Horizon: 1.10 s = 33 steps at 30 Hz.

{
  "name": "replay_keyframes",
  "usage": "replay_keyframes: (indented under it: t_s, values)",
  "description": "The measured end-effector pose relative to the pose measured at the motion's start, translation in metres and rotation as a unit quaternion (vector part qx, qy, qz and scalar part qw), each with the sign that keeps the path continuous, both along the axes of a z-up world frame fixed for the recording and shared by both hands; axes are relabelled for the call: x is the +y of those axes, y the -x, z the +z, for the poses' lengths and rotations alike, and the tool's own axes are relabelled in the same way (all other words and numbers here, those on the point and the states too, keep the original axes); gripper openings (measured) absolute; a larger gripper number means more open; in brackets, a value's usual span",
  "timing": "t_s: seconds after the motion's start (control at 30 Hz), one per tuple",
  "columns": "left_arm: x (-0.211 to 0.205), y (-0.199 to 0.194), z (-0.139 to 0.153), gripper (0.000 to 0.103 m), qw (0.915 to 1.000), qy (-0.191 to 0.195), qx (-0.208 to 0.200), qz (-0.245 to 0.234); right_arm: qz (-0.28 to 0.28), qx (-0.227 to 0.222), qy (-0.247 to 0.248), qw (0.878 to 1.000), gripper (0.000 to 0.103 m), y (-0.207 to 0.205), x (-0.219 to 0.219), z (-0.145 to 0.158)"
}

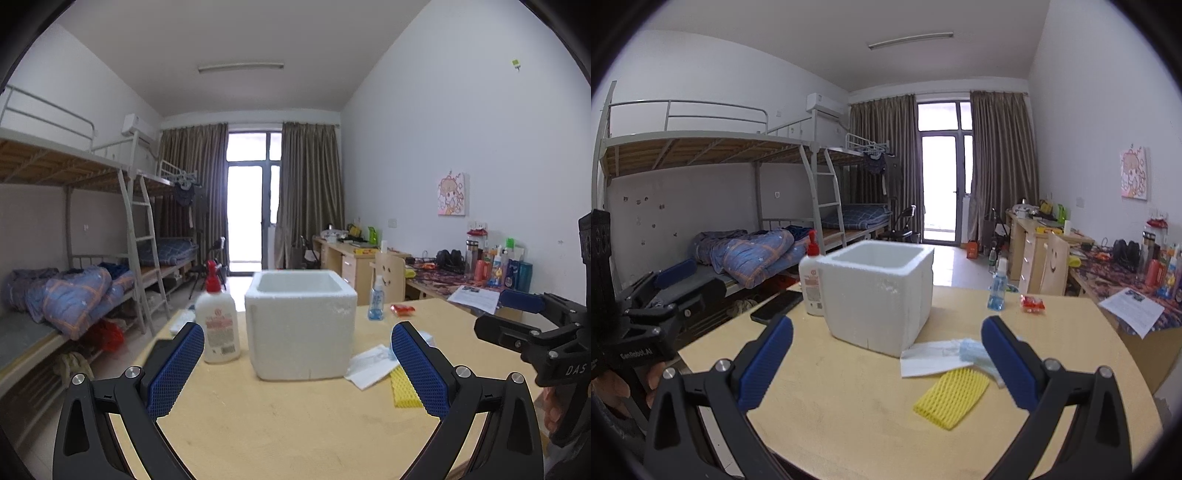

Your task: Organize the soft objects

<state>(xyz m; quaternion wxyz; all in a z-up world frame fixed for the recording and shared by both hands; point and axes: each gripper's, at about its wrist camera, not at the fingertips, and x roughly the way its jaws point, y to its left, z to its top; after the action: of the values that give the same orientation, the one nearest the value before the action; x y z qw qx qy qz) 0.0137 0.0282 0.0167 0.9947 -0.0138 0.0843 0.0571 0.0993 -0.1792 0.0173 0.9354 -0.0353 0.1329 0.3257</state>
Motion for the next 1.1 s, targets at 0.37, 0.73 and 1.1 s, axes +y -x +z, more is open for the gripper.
replay_keyframes:
  t_s: [0.37,0.73,1.1]
  values:
    - [0.001,0.0,-0.039,0.102,0.9996,0.008,0.0,0.027,-0.04,0.0,0.009,0.999,0.103,0.007,-0.006,-0.033]
    - [-0.003,-0.008,-0.061,0.102,0.9993,0.001,0.021,0.032,-0.047,0.037,0.018,0.998,0.103,-0.001,-0.008,-0.059]
    - [-0.01,-0.026,-0.065,0.102,0.9992,0.001,0.036,0.018,-0.057,0.057,0.017,0.997,0.103,-0.017,-0.012,-0.064]
